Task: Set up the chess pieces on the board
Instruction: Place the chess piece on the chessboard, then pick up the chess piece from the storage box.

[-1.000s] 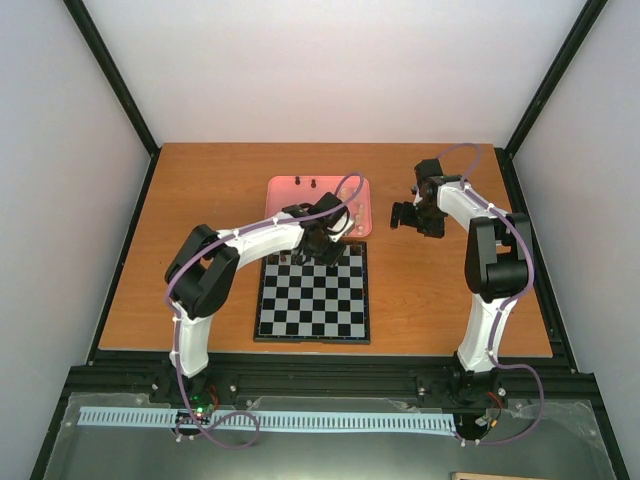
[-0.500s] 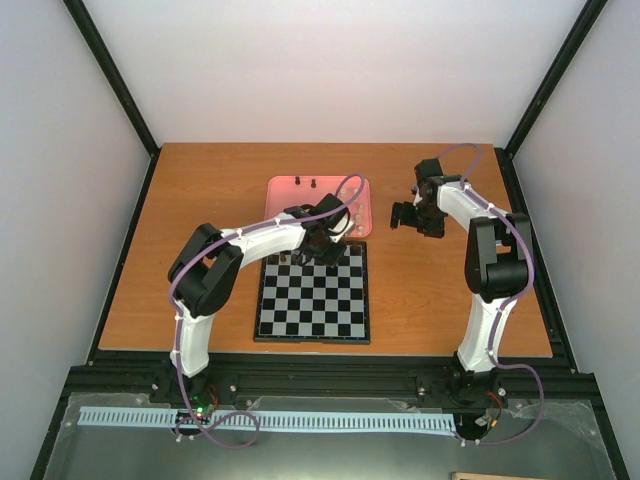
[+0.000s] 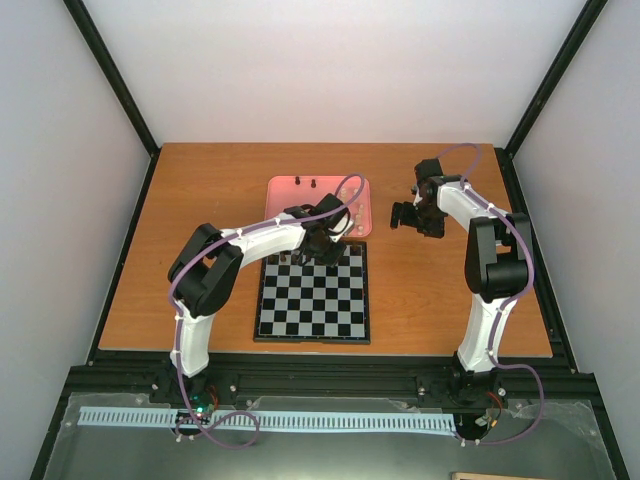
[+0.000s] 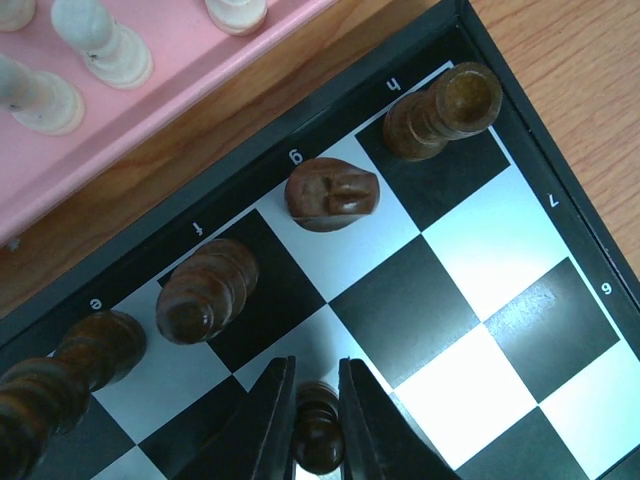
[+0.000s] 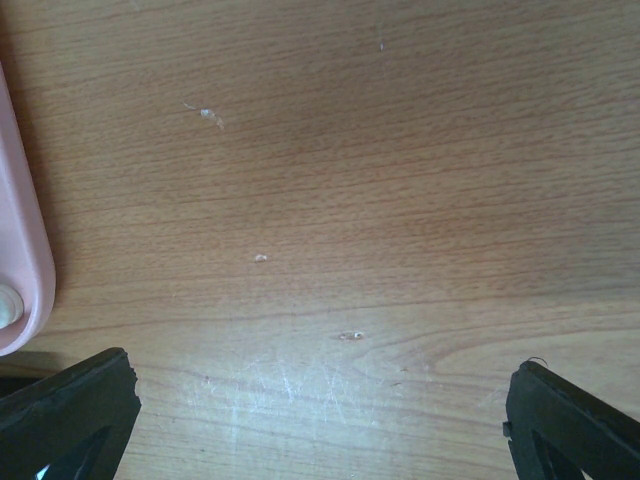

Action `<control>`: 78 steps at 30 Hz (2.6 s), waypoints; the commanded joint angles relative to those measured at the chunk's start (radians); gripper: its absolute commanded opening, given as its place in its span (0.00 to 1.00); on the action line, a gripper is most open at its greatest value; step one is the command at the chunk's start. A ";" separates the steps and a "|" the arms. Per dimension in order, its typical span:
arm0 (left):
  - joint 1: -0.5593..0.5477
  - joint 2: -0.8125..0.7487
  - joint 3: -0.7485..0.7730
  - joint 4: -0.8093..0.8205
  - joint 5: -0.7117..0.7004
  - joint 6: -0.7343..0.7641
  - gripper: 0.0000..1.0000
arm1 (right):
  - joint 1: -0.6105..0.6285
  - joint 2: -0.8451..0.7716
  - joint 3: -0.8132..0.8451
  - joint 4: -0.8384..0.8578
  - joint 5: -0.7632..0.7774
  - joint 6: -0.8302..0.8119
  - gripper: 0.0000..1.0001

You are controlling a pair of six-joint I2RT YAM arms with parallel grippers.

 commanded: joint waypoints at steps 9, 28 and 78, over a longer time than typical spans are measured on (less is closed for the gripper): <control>-0.009 0.003 0.012 0.017 -0.002 -0.001 0.17 | 0.003 -0.005 0.016 -0.004 0.009 -0.005 1.00; -0.009 -0.055 0.115 -0.059 0.004 0.005 0.31 | 0.003 -0.018 0.093 -0.043 0.024 -0.003 1.00; 0.431 0.665 1.084 -0.181 -0.059 -0.353 0.43 | -0.031 0.186 0.490 -0.247 0.034 -0.019 1.00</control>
